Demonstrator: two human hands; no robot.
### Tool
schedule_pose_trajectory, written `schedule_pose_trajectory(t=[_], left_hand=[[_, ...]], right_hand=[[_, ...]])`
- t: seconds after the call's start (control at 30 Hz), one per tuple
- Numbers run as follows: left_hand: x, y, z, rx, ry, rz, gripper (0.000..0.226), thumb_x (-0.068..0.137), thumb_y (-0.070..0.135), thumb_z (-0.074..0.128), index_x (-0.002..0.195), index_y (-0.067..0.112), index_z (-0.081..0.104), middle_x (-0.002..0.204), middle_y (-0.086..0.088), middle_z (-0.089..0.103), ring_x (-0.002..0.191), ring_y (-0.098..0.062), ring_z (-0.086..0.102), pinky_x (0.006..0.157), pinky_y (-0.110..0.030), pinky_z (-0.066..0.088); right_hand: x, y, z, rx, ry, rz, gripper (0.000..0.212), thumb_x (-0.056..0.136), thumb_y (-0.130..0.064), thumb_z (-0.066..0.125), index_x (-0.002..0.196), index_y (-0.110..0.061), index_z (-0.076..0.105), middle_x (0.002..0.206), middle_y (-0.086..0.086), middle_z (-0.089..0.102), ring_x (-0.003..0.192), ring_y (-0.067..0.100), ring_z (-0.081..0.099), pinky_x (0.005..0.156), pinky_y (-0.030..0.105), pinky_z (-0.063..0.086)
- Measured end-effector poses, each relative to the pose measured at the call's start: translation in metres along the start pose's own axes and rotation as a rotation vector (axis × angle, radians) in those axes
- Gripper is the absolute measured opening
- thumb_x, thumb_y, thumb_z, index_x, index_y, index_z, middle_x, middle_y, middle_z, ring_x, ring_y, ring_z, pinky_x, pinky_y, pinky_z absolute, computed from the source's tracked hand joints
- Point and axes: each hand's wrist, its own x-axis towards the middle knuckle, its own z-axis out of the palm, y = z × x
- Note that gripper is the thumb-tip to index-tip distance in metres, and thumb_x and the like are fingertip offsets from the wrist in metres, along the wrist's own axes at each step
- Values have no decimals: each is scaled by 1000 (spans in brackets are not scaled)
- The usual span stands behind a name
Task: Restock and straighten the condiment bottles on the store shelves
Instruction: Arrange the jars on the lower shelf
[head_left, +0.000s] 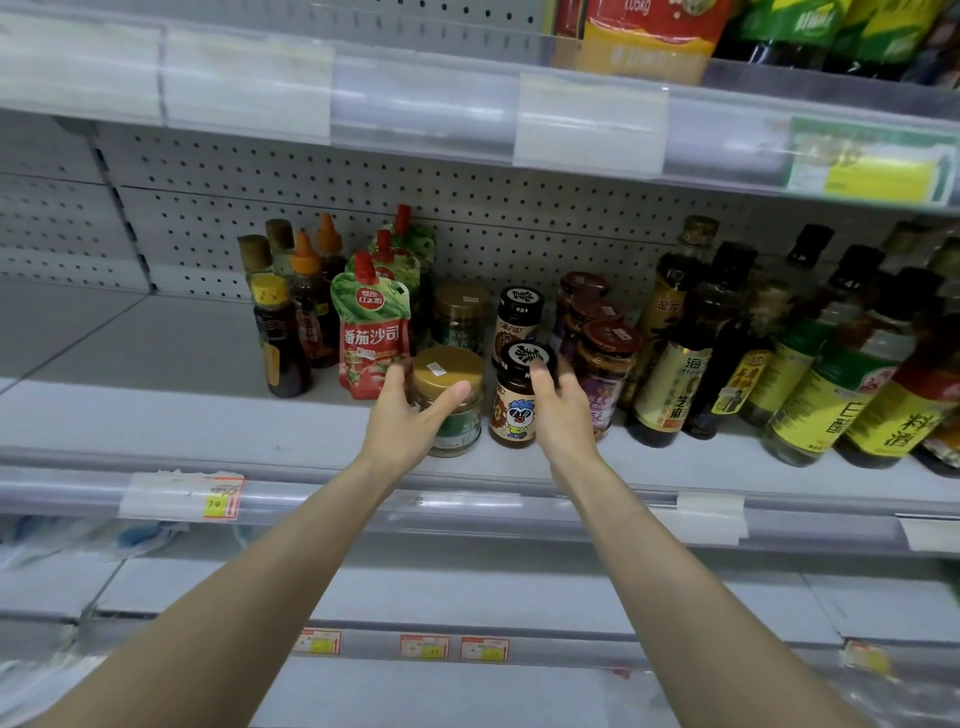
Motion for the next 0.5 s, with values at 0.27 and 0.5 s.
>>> schedule_pose_trajectory(t=[0.27, 0.5], left_hand=[[0, -2, 0, -40, 8, -2, 46, 83, 29, 74, 122, 18, 51, 115, 4, 64, 106, -8, 60, 86, -21, 48], [3, -1, -2, -20, -7, -11, 47, 82, 31, 73, 121, 21, 49, 116, 4, 61, 107, -11, 58, 86, -23, 47]], right_hand=[[-5, 3, 5, -47, 88, -1, 65, 88, -43, 64, 136, -7, 36, 134, 7, 51, 121, 24, 50, 100, 38, 42], [2, 2, 8, 13, 117, 19, 44, 97, -37, 52, 134, -14, 46, 128, 8, 59, 117, 26, 55, 102, 45, 45]])
